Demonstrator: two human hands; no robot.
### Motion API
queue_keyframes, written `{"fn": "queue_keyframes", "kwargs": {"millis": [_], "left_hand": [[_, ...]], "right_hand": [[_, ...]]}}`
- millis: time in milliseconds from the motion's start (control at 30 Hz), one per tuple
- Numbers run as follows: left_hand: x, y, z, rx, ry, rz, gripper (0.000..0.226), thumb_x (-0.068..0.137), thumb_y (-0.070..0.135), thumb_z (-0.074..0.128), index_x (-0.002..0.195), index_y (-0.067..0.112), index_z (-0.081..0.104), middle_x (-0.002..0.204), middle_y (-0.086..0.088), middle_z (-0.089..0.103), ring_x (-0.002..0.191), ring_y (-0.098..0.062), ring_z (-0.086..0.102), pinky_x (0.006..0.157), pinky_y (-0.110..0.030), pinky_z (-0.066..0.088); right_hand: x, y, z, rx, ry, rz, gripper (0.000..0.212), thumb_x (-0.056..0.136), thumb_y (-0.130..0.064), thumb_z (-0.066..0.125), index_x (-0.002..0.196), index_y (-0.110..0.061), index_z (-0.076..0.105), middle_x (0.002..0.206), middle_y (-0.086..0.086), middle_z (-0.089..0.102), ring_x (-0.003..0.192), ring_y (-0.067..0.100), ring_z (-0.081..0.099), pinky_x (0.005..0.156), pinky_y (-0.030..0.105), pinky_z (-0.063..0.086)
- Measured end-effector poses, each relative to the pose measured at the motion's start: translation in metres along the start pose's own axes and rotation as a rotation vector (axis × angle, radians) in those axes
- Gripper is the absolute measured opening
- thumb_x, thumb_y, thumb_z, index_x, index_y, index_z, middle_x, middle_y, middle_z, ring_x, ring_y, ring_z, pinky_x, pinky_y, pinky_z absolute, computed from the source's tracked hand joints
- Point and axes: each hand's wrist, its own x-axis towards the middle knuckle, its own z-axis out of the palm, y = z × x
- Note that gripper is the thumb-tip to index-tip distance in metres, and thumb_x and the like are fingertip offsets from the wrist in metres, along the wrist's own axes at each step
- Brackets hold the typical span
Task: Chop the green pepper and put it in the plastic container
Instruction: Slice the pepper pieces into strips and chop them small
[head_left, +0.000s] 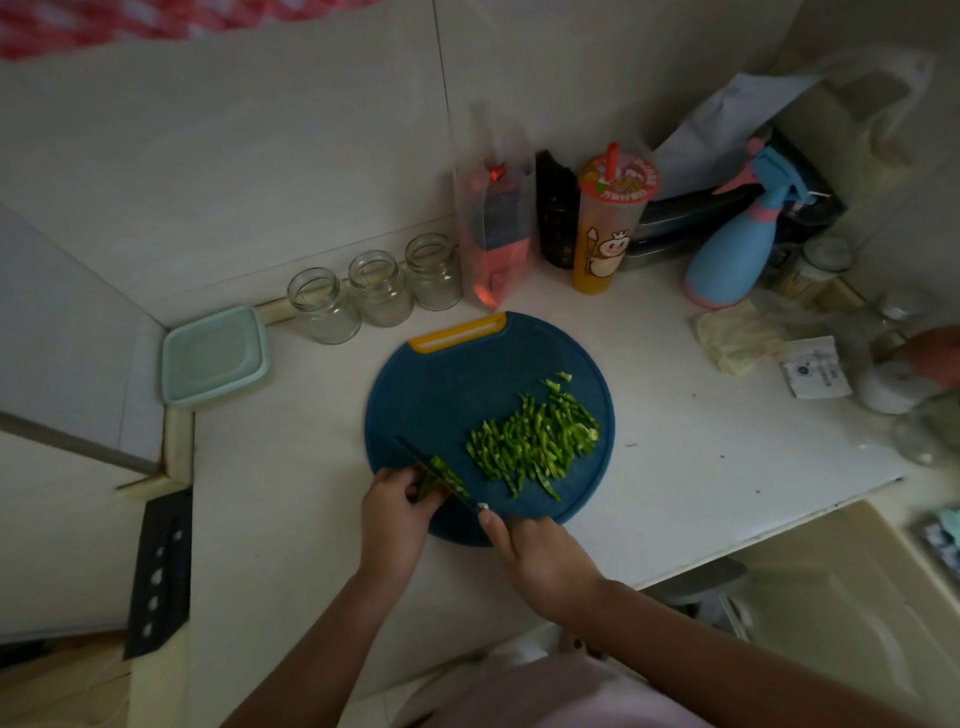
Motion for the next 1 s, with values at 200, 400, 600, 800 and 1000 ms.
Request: {"fn": "queue_keyframes", "kwargs": {"millis": [200, 400, 600, 800, 1000], "left_hand": [[0.002, 0.010, -0.003, -0.094, -0.021, -0.001, 0.010, 0.076, 0.013, 0.076, 0.080, 0.005, 0.072, 0.067, 0.009, 0.061, 0.062, 0.001, 0.060, 0.059, -0.015, 0.044], [0.003, 0.015, -0.002, -0.119, 0.019, -0.068, 0.021, 0.076, 0.014, 0.077, 0.094, 0.008, 0.068, 0.078, 0.011, 0.059, 0.069, 0.005, 0.054, 0.058, -0.003, 0.037], [0.002, 0.011, -0.002, -0.021, 0.005, 0.003, 0.018, 0.078, 0.019, 0.074, 0.095, 0.013, 0.074, 0.078, 0.003, 0.058, 0.068, -0.004, 0.055, 0.058, -0.004, 0.037], [0.007, 0.010, -0.003, 0.004, 0.000, 0.002, 0.017, 0.076, 0.020, 0.076, 0.090, 0.012, 0.075, 0.077, -0.003, 0.061, 0.068, -0.012, 0.059, 0.057, -0.006, 0.036], [0.008, 0.012, -0.003, -0.025, -0.001, 0.000, 0.014, 0.074, 0.016, 0.077, 0.088, 0.013, 0.076, 0.074, -0.001, 0.062, 0.070, -0.013, 0.061, 0.058, -0.007, 0.037]], "right_hand": [[0.005, -0.008, -0.004, 0.156, -0.019, 0.080, 0.057, 0.099, -0.049, 0.029, 0.054, -0.014, 0.033, 0.051, -0.001, 0.040, 0.048, 0.010, 0.040, 0.062, 0.029, 0.034], [0.006, -0.013, -0.005, 0.176, -0.043, 0.102, 0.056, 0.101, -0.045, 0.030, 0.055, -0.013, 0.031, 0.051, 0.001, 0.037, 0.044, 0.009, 0.037, 0.057, 0.027, 0.030], [0.008, -0.015, -0.012, 0.215, -0.080, 0.177, 0.056, 0.100, -0.050, 0.026, 0.058, -0.014, 0.036, 0.052, 0.000, 0.041, 0.032, 0.003, 0.042, 0.038, 0.014, 0.032], [0.013, -0.022, -0.018, 0.157, -0.135, 0.177, 0.051, 0.101, -0.048, 0.023, 0.062, -0.019, 0.039, 0.057, 0.002, 0.043, 0.036, 0.005, 0.043, 0.037, 0.015, 0.034], [0.019, -0.026, -0.023, 0.105, -0.196, 0.224, 0.061, 0.101, -0.046, 0.010, 0.104, -0.002, 0.052, 0.064, 0.002, 0.040, 0.053, 0.011, 0.037, 0.049, 0.000, 0.037]]}}
